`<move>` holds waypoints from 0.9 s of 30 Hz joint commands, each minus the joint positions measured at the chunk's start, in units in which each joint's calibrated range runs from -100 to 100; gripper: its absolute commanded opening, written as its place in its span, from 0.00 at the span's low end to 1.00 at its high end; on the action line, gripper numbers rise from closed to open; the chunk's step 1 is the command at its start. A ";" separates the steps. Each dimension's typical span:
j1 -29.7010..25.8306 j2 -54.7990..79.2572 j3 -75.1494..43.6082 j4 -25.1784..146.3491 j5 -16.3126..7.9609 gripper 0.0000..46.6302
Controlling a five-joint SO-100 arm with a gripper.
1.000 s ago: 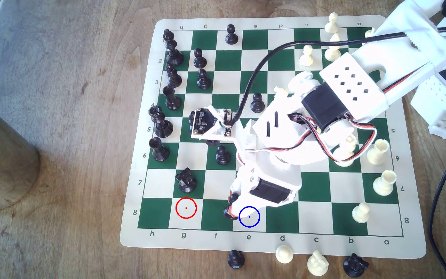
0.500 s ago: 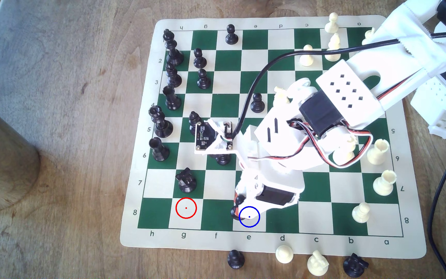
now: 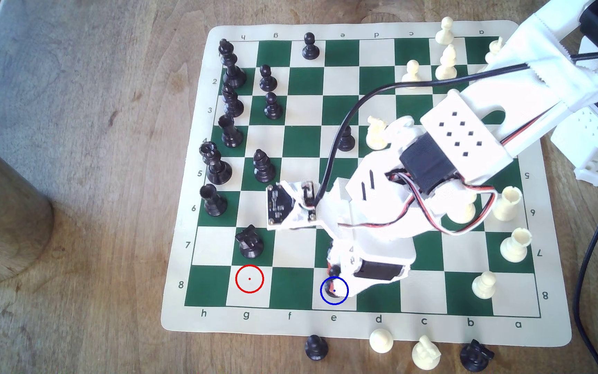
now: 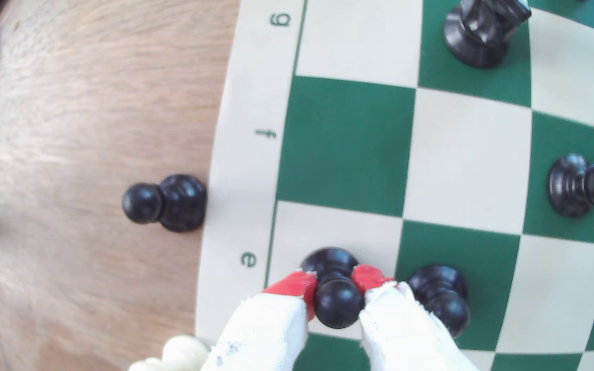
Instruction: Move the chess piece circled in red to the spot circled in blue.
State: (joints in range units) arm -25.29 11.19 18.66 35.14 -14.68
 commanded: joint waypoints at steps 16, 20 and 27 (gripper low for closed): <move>-0.09 -3.55 -3.16 2.70 -0.93 0.37; -0.09 -6.94 -6.88 8.27 -0.98 0.38; -1.42 -16.11 -7.96 16.38 -1.42 0.41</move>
State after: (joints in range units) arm -25.66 5.82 14.60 48.37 -15.90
